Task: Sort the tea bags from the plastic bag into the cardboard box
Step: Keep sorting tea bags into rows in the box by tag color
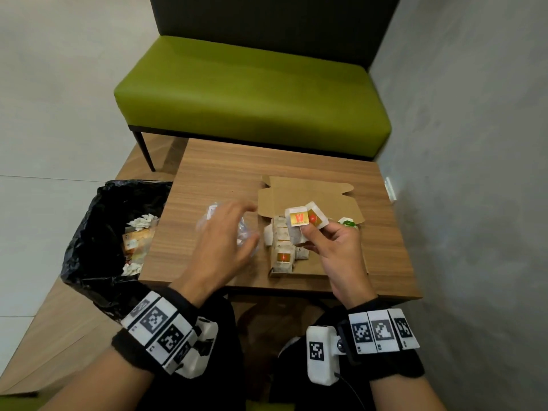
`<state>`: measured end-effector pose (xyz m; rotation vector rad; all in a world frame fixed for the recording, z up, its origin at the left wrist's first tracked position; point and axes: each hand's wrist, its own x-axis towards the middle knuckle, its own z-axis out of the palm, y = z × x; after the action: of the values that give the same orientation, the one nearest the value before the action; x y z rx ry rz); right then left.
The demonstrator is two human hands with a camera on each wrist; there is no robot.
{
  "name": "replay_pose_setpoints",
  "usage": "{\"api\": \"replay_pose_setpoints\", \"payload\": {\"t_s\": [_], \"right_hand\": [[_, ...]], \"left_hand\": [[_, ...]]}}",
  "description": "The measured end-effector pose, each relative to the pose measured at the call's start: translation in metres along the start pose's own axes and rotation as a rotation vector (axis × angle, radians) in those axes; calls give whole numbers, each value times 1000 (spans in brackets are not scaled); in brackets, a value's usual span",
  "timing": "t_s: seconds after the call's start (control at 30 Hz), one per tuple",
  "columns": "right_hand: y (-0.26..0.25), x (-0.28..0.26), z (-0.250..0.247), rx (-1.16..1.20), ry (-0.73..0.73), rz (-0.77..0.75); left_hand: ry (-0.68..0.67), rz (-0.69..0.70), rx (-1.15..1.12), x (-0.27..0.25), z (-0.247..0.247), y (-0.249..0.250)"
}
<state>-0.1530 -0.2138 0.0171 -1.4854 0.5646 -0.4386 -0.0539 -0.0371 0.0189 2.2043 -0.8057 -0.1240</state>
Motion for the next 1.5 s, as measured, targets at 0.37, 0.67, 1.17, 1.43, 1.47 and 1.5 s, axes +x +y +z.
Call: {"api": "replay_pose_setpoints", "payload": {"t_s": [0.37,0.67,1.17,1.43,1.47,1.5], "right_hand": [[1,-2,-1,-146,-195,-56],[12,1,-1,-78,-141,29],[10,14,-10,-25,160,-50],[18,51,-46,-636,122,28],[25,56,-48,-735,44,90],[31,59,-49,-796,-33,139]], "left_hand": [[-145,-130,-547,4,28,20],[-141,-249,-636,2,30,14],[-18,-335,-733,3,16,9],[38,-265,-734,1,-4,3],[32,-260,-727,0,-4,2],[26,-257,-724,-2,-3,2]]}}
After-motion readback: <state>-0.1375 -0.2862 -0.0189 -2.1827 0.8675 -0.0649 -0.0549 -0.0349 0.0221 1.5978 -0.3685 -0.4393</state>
